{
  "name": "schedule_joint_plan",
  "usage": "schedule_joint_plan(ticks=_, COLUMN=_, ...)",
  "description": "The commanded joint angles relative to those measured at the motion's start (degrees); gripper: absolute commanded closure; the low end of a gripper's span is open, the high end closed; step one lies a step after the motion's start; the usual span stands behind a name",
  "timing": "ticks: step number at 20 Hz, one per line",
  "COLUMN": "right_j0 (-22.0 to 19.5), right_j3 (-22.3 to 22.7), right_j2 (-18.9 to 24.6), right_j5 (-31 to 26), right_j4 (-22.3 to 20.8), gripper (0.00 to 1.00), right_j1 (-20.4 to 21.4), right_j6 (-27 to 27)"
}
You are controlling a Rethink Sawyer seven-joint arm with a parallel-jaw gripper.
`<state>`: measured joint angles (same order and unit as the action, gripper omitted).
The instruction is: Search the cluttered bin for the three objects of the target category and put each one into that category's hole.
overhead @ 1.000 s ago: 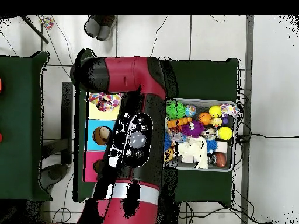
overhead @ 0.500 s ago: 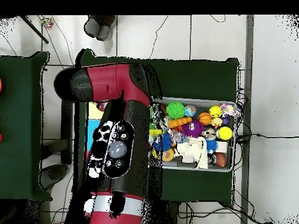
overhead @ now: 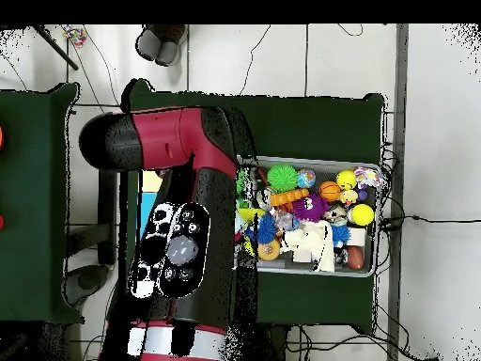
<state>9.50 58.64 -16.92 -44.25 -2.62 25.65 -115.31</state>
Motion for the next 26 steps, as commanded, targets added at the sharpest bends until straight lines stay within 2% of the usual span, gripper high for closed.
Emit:
schedule_joint_plan(ticks=1, right_j0=-1.91, right_j3=8.89, right_j2=7.45, right_j5=1.43, right_j4=-1.77, gripper=1.0, right_j1=-0.67, right_j6=2.51)
schedule_joint_plan(ticks=6, right_j0=-2.2, right_j3=7.88, right_j2=7.75, right_j5=-0.22, right_j4=-2.25, gripper=1.0, right_j1=-1.87, right_j6=3.33)
schedule_joint_plan(ticks=10, right_j0=1.35, right_j3=2.55, right_j2=1.38, right_j5=-3.21, right_j4=-6.75, gripper=1.0, right_j1=-5.54, right_j6=0.43)
schedule_joint_plan(ticks=13, right_j0=2.43, right_j3=1.63, right_j2=-0.46, right_j5=-3.05, right_j4=-7.86, gripper=1.0, right_j1=-6.46, right_j6=-0.95)
schedule_joint_plan(ticks=20, right_j0=0.99, right_j3=3.15, right_j2=3.45, right_j5=0.69, right_j4=-6.72, gripper=1.0, right_j1=-6.79, right_j6=-0.31)
schedule_joint_plan(ticks=26, right_j0=4.22, right_j3=0.86, right_j2=-2.75, right_j5=-0.2, right_j4=-10.42, gripper=1.0, right_j1=-8.48, right_j6=-2.89)
